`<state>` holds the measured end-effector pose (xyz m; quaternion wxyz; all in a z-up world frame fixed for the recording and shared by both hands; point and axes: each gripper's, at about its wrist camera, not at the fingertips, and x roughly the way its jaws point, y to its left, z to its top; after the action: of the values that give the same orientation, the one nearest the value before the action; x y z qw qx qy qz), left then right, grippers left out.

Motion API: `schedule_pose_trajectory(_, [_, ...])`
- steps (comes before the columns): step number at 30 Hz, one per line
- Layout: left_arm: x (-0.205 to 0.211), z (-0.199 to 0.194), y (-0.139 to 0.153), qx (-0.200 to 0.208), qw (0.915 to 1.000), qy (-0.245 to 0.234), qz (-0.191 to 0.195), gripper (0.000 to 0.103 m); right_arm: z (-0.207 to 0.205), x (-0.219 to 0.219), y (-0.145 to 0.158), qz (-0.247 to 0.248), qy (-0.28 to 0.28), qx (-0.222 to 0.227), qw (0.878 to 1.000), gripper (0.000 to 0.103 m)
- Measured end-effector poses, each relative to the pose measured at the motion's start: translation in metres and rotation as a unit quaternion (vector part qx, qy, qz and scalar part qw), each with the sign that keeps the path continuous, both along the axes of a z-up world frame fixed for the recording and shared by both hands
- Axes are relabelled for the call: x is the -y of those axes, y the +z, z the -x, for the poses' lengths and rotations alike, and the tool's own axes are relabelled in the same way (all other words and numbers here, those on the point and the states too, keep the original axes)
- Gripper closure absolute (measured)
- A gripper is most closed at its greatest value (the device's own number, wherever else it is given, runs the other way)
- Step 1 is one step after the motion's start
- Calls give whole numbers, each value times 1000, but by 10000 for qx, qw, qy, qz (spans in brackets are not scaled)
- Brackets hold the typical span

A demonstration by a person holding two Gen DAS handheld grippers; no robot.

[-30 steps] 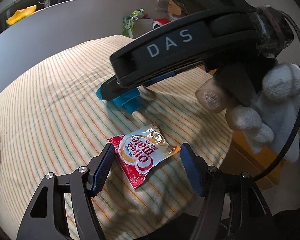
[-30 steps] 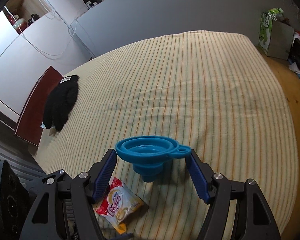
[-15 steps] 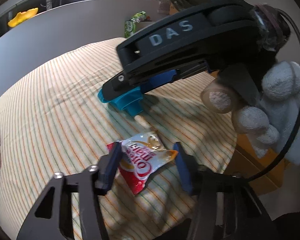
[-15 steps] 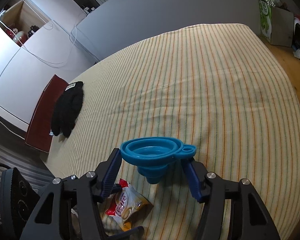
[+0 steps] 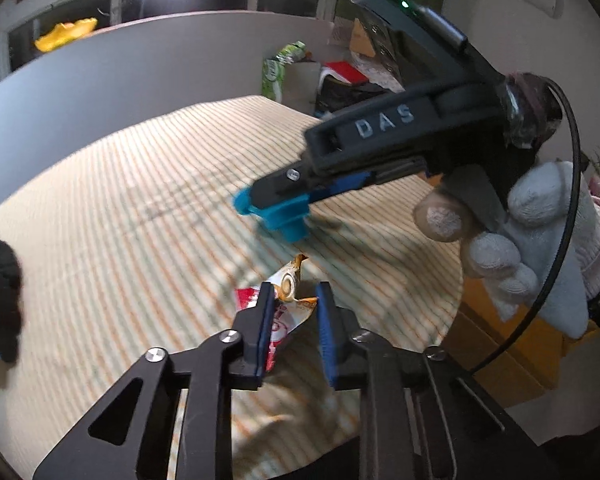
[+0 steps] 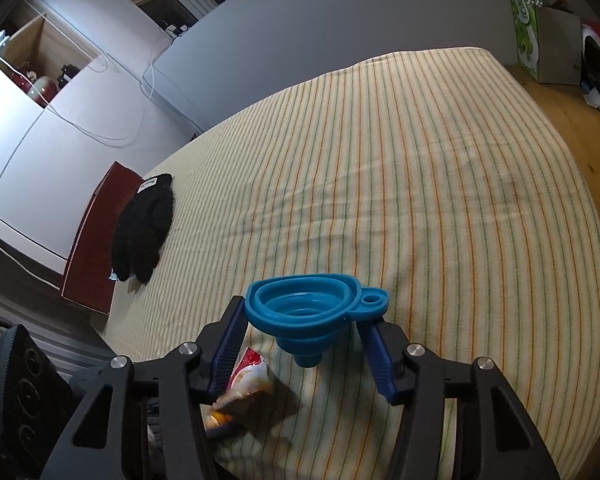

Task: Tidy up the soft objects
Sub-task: 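Close the right gripper on the blue funnel while the left gripper closes on the Coffee-mate bag, then carry the funnel and snack bag into the shoebox and open both grippers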

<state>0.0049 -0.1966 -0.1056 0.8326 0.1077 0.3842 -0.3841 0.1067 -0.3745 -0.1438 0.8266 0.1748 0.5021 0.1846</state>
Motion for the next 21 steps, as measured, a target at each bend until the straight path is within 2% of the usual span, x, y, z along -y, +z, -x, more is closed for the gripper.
schedule_pose_trajectory(7, [-7, -6, 1, -109, 9999, 64, -3, 89, 1, -8, 1, 79, 48, 29, 10000, 54])
schedule_pose_trajectory(8, [-7, -9, 1, -109, 9999, 75, -5, 92, 1, -8, 2, 90, 44, 40, 9999, 55])
schedule_pose_trajectory(18, [-35, -27, 7, -484, 9970, 344, 498, 93, 7, 0, 15, 19, -70, 224, 9997, 58])
schedule_pose_trajectory(21, [-47, -29, 18, -460, 9961, 426, 621, 94, 10, -1, 22, 53, -88, 284, 9995, 58])
